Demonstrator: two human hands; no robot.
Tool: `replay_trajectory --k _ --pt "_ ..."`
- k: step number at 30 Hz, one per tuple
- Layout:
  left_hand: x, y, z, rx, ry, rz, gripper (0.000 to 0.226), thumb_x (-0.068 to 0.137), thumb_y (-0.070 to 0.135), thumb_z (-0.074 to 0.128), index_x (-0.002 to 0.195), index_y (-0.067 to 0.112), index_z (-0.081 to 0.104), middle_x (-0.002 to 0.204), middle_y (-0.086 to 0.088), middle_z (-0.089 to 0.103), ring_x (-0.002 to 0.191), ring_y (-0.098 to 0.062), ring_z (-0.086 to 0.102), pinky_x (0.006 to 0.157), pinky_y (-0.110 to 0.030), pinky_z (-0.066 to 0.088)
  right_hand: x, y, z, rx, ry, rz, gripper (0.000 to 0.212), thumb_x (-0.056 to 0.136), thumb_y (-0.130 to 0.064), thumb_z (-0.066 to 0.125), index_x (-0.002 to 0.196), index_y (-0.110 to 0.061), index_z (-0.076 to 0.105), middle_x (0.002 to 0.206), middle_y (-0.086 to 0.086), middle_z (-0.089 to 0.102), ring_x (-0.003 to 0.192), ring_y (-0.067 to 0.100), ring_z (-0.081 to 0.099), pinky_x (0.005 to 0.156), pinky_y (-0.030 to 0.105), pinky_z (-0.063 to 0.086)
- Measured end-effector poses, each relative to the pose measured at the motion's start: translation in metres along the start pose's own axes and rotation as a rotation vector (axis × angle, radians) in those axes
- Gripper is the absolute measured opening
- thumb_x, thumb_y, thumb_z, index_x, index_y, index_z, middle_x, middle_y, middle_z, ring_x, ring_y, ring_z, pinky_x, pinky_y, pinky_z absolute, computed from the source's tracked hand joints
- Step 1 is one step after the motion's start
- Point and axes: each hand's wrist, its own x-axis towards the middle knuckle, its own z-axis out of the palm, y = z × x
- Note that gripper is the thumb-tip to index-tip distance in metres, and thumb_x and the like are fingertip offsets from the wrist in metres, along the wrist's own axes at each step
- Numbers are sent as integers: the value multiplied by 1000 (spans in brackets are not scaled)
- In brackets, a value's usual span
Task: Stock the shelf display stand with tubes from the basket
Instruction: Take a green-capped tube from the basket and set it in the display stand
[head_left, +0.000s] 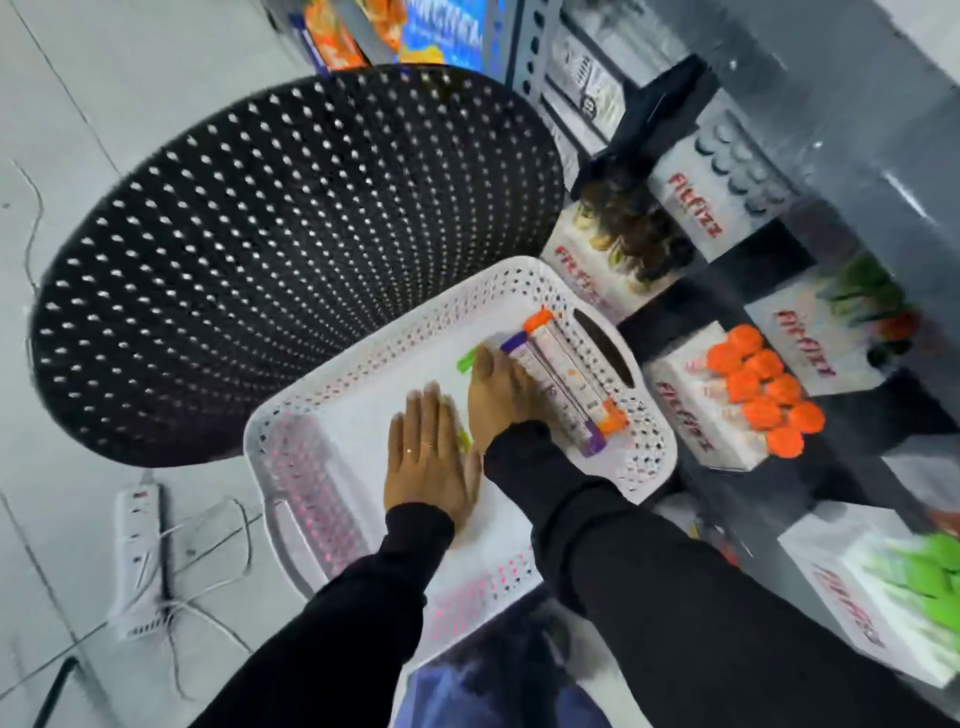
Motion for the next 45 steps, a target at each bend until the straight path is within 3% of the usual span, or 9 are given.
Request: replay_trajectory --k 4,7,13,18,23,30,35,41,45 --pt "0 1 -6 -26 -35 -22 73 94 46 0 140 -4 30 149 -19 26 139 -31 15 113 -40 1 8 0 8 95 35 24 41 102 -12 24 129 12 42 135 34 45 129 48 40 109 56 32" --pt "0 1 -11 -36 -92 -29 76 94 47 -4 139 -4 30 148 -20 29 138 -33 23 113 -40 3 -4 -4 -4 31 58 13 39 101 -16 30 130 7 45 126 29 54 121 43 50 102 50 43" --pt "3 14 -30 -13 -101 -43 59 94 33 34 141 -3 27 149 -19 27 137 -33 28 112 -44 24 -45 -3 -57 -171 134 -12 44 98 -9 44 141 0 35 132 21 54 122 36 52 94 39 47" --pt "15 53 -76 41 -85 21 56 101 28 22 147 3 3 156 -11 3 143 -24 3 116 -37 5 -95 12 -136 -70 202 55 44 93 -14 55 135 -5 46 130 18 58 121 35 54 97 38 46" --pt "31 132 -140 -115 179 251 59 88 27 25 131 -10 42 138 -26 43 127 -39 43 103 -51 36 -160 35 -218 -19 331 93 37 90 -21 58 125 -9 57 128 19 60 120 36 55 99 37 45" --pt "34 271 -240 -189 294 617 60 79 23 35 126 -13 45 137 -30 42 126 -46 40 101 -57 32 -246 67 -310 -54 564 161 37 90 -19 58 126 -11 54 133 14 57 127 32 49 100 34 44" --pt "37 318 -250 -49 249 708 60 95 16 38 145 0 10 155 -16 5 143 -28 1 115 -38 3 -283 80 -352 -106 574 161 54 88 -23 63 138 -13 44 144 8 48 134 29 43 109 35 39" --pt "49 318 -221 136 143 744 70 97 39 31 148 7 -5 157 -10 -4 143 -25 -6 116 -37 0 -311 84 -378 -120 568 198 44 80 -38 70 117 -13 64 124 10 63 112 29 60 92 34 52" --pt "50 322 -223 177 82 698 72 95 44 30 148 8 -2 157 -9 -4 143 -24 -6 117 -37 1 -310 86 -382 -60 563 181 29 82 -23 69 108 -11 67 117 12 66 91 31 69 81 33 57"
